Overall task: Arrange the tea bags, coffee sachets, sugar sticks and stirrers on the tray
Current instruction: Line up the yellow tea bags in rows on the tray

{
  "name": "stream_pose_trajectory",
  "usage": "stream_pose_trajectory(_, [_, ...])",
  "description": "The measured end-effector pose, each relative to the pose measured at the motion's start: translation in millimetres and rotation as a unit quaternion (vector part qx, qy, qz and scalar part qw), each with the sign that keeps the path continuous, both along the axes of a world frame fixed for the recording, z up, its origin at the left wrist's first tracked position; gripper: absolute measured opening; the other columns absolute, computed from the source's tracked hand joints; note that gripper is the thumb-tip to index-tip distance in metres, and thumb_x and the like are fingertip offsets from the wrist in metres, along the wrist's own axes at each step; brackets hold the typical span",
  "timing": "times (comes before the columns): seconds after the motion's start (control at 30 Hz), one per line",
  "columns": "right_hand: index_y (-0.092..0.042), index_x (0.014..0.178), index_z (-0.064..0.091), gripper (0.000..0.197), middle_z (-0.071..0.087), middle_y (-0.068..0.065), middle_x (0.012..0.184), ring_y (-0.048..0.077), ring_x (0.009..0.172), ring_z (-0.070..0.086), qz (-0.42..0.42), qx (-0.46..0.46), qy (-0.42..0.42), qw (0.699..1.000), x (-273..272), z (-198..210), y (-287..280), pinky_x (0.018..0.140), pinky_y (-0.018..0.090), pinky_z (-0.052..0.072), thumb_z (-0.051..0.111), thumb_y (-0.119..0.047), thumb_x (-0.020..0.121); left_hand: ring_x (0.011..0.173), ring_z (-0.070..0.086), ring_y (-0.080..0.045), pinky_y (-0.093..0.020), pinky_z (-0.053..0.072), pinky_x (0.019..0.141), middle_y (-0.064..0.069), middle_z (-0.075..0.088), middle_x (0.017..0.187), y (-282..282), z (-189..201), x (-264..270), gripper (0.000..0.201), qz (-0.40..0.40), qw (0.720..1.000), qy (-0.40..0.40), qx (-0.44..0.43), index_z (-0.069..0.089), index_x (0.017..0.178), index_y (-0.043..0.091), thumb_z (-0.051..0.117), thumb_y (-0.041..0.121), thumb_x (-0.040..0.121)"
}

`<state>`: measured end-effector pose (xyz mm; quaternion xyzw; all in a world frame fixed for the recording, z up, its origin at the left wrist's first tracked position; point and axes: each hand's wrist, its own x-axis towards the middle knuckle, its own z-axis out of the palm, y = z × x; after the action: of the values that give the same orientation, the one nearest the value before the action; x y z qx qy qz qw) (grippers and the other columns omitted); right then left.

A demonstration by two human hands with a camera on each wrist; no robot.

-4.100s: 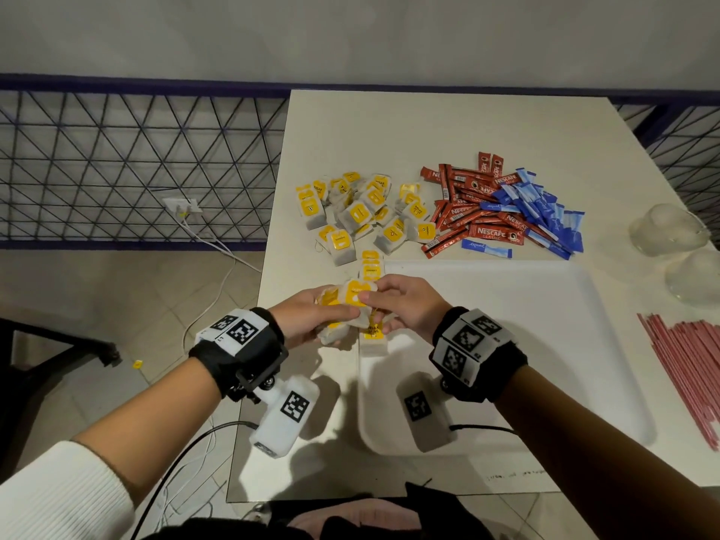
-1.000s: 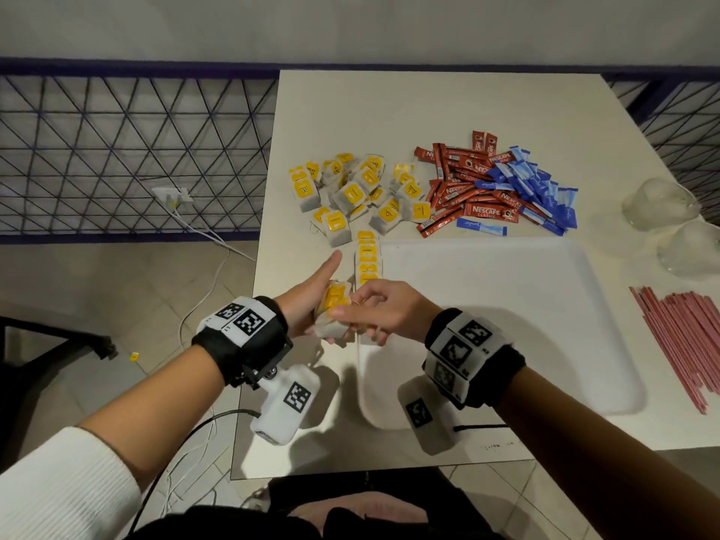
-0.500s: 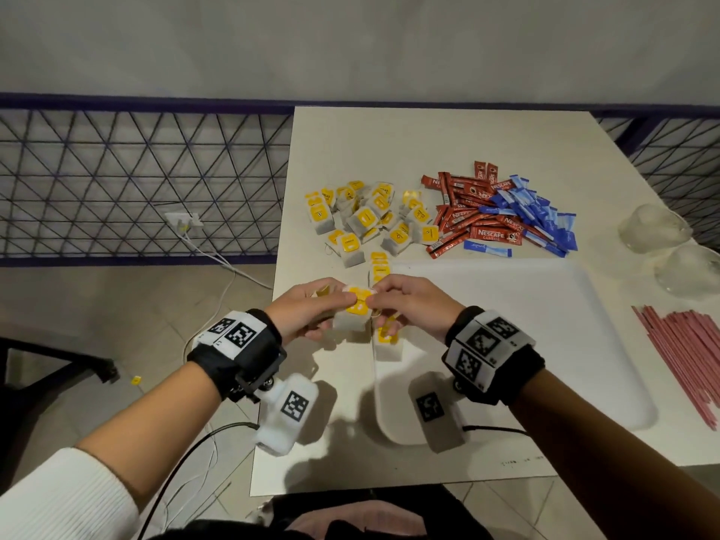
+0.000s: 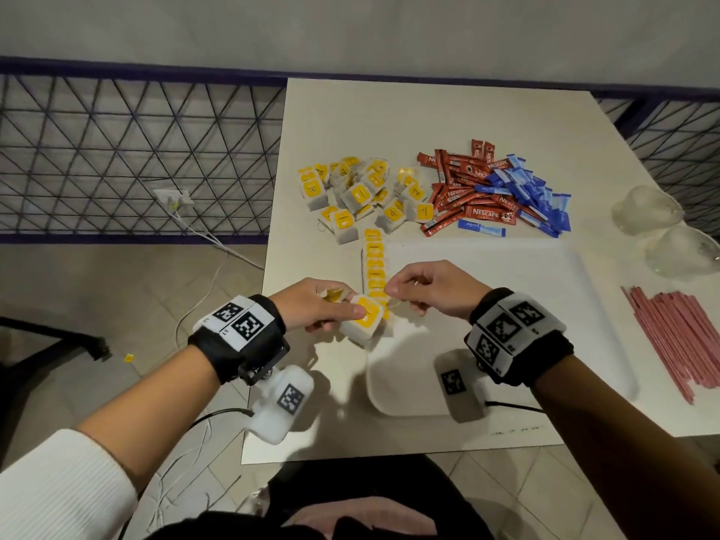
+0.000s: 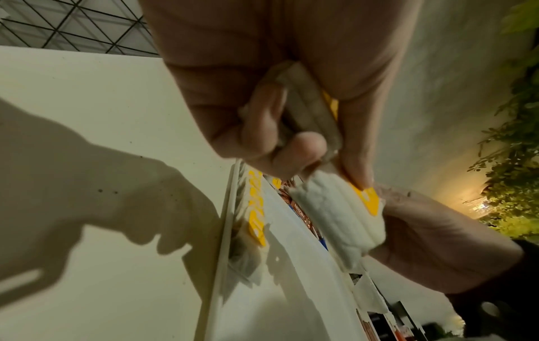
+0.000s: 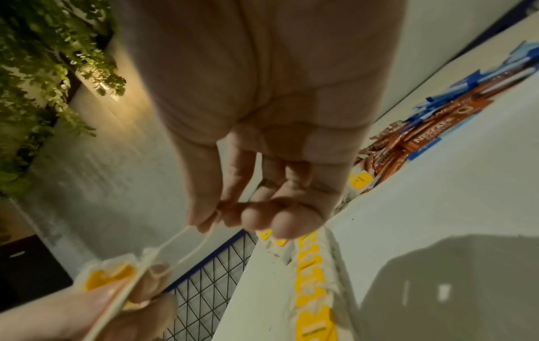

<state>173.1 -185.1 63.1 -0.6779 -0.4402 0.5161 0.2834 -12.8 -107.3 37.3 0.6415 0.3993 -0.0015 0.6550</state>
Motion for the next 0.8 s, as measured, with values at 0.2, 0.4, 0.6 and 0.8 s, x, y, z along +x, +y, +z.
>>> stream_pose_trajectory(0.2, [-0.018,0.075,0.060,0.013,0.049,-0.001,0.059,0.005,0.046,0.046,0.008,0.005,0.022,1.000,3.9,-8.5,-3.9,0.051,0.017,0.039,0.061,-0.013,0.087,0.034,0.039,-0.004,-0.012,0.028,0.036,0.004,0.049,0.041,-19.8,3.0,9.0,0.013,0.048,0.997,-0.042,-0.035,0.059,0.077,0.013,0.064,0.003,0.083])
stream_pose_trajectory(0.4, [-0.009,0.083,0.056,0.010,0.049,0.005,0.059,0.001,0.040,0.048,0.013,-0.041,0.085,0.995,2.4,-24.8,-25.5,0.047,0.012,0.041,0.053,-0.006,0.091,0.039,0.039,0.000,-0.010,0.031,0.040,0.010,0.052,0.045,-45.3,-9.8,23.4,0.011,0.183,0.978,-0.090,-0.049,0.062,0.082,0.016,0.063,0.005,0.082])
stream_pose_trajectory(0.6, [-0.004,0.103,0.061,0.015,0.055,-0.006,0.048,0.003,0.043,0.050,0.064,-0.063,0.085,0.992,8.8,-37.3,-44.4,0.049,0.014,0.043,0.053,-0.004,0.090,0.036,0.035,-0.007,-0.017,0.026,0.038,0.003,0.047,0.042,-71.7,-27.3,30.2,0.029,0.253,0.958,-0.099,-0.086,0.052,0.059,0.018,0.080,0.024,0.057])
stream_pose_trajectory(0.8, [-0.008,0.095,0.060,0.010,0.056,0.010,0.064,0.018,0.059,0.050,0.032,-0.082,0.110,0.990,15.6,-45.4,-45.6,0.057,0.023,0.042,0.058,-0.005,0.086,0.032,0.041,-0.003,-0.013,0.031,0.036,0.007,0.048,0.037,-85.7,-34.9,34.0,0.023,0.269,0.963,-0.010,-0.028,0.051,0.067,0.014,0.067,0.009,0.083])
